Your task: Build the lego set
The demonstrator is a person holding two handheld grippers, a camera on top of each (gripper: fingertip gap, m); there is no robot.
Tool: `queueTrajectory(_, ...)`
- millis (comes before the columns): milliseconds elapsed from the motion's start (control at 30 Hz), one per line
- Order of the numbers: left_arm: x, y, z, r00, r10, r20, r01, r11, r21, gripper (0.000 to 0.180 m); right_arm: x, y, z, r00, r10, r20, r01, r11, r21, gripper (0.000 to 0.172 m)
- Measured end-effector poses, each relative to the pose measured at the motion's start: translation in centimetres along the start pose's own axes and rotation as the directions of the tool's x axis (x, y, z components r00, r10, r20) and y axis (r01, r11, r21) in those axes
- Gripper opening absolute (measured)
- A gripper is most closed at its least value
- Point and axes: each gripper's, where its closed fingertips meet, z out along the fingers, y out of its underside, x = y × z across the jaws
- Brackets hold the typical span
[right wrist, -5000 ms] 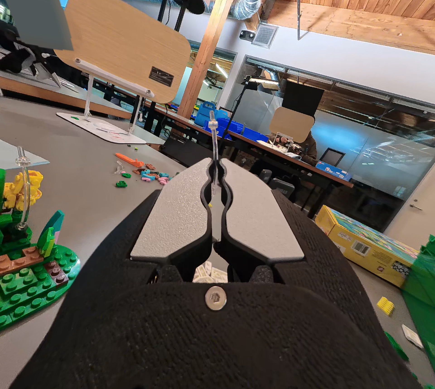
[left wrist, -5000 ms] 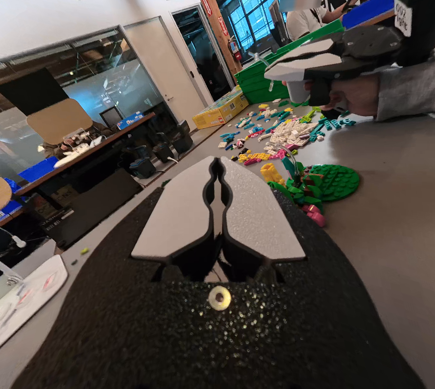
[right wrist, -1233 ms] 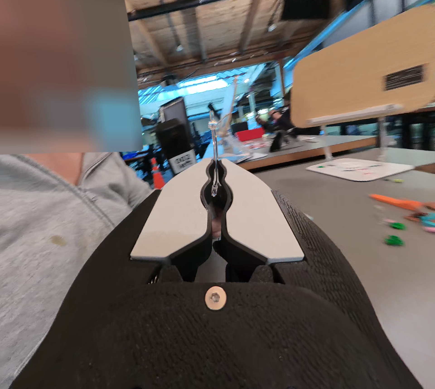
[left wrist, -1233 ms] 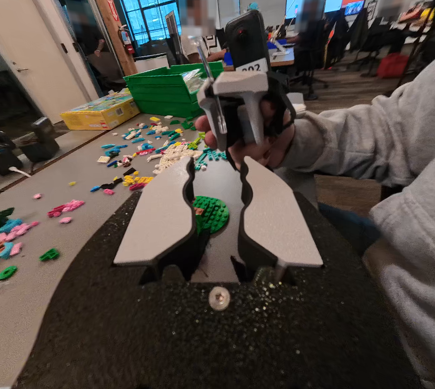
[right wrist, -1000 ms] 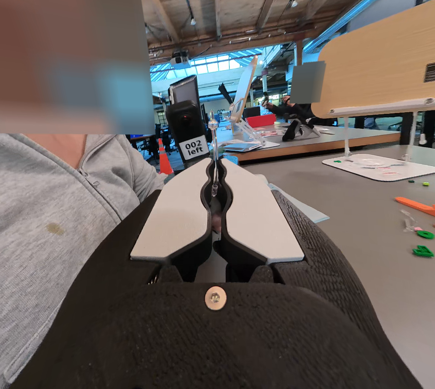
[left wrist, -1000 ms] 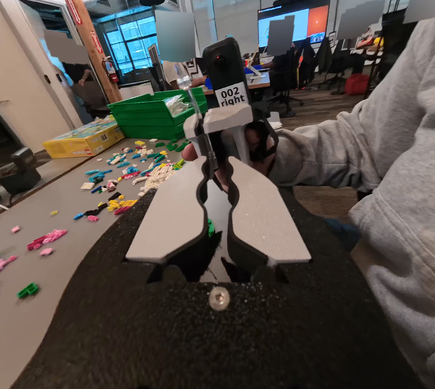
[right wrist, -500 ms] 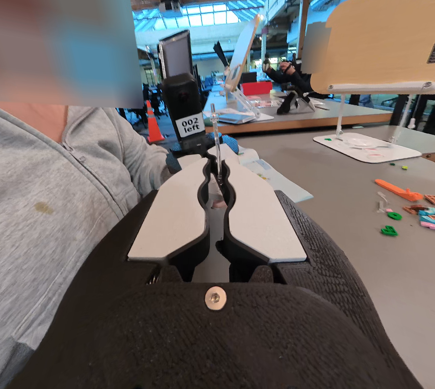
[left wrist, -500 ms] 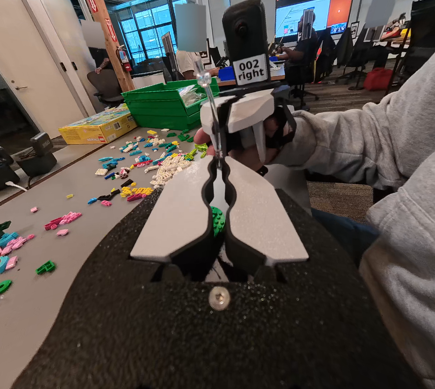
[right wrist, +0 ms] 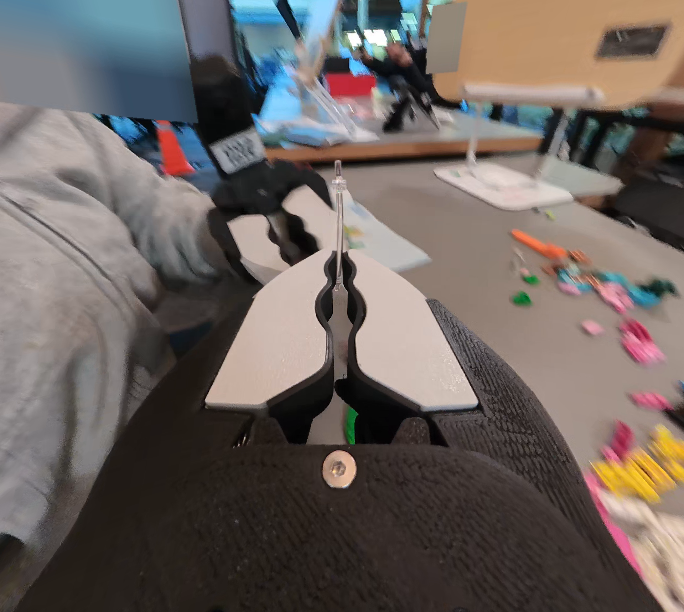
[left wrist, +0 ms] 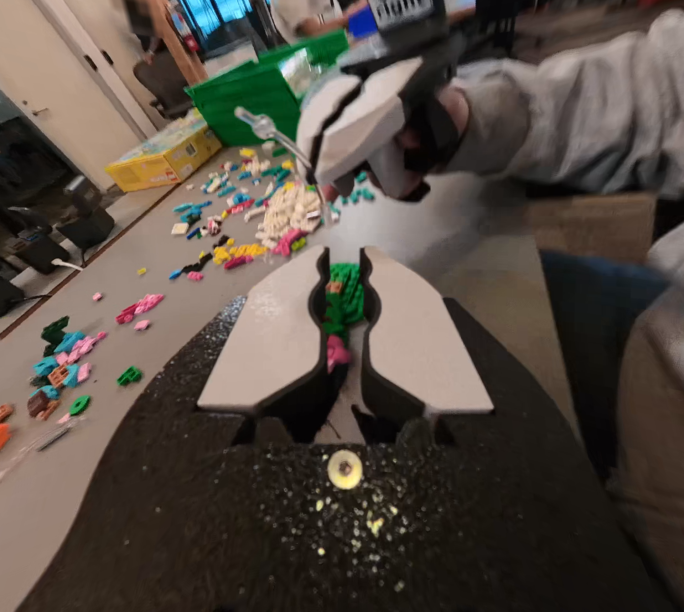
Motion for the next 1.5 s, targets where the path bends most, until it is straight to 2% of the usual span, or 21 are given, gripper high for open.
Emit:
queueTrajectory(67, -0.3, 1.6, 0.3, 0.998, 0.063, 0.02, -0.062, 0.996, -0.068, 0.008, 1.0, 1.3, -0.2, 0.999, 0.002, -0.033, -0.004, 0.998, -0.058, 0.0)
queueTrajectory(133, -0.3, 2.1, 0.3, 0.991, 0.126, 0.04, -0.123, 0.99, -0.072, 0.0, 1.6, 2.1, -0.3, 0.999, 0.0, -0.055, -0.005, 0.995, -0.097, 0.0)
queueTrajectory(300, 0.3, 4.7, 1.2, 0.964, 0.264, 0.018, -0.256, 0.946, -0.201, 0.0, 2.1, 4.1, 0.1, 0.997, -0.04, -0.069, 0.027, 0.982, -0.189, 0.001)
queueTrajectory(400, 0.6, 5.1, 1.5, 0.952, 0.307, 0.016, -0.296, 0.928, -0.226, 0.0, 2.4, 4.9, 0.3, 0.995, -0.067, -0.079, 0.047, 0.972, -0.228, 0.001)
queueTrajectory(633, 0.6, 5.7, 1.8, 0.95, 0.312, 0.012, -0.298, 0.918, -0.263, 0.0, 2.8, 6.2, 0.8, 0.988, -0.13, -0.081, 0.1, 0.947, -0.305, 0.0)
queueTrajectory(1067, 0.1, 7.0, 1.9, 0.955, 0.298, -0.002, -0.28, 0.896, -0.344, 0.0, 2.7, 6.5, 1.4, 0.993, -0.11, -0.029, 0.094, 0.935, -0.342, 0.0)
queueTrajectory(1500, 0.2, 7.3, 2.2, 0.949, 0.314, -0.015, -0.299, 0.885, -0.356, 0.0, 2.5, 6.4, 1.2, 0.996, -0.093, 0.0, 0.087, 0.924, -0.371, 0.001)
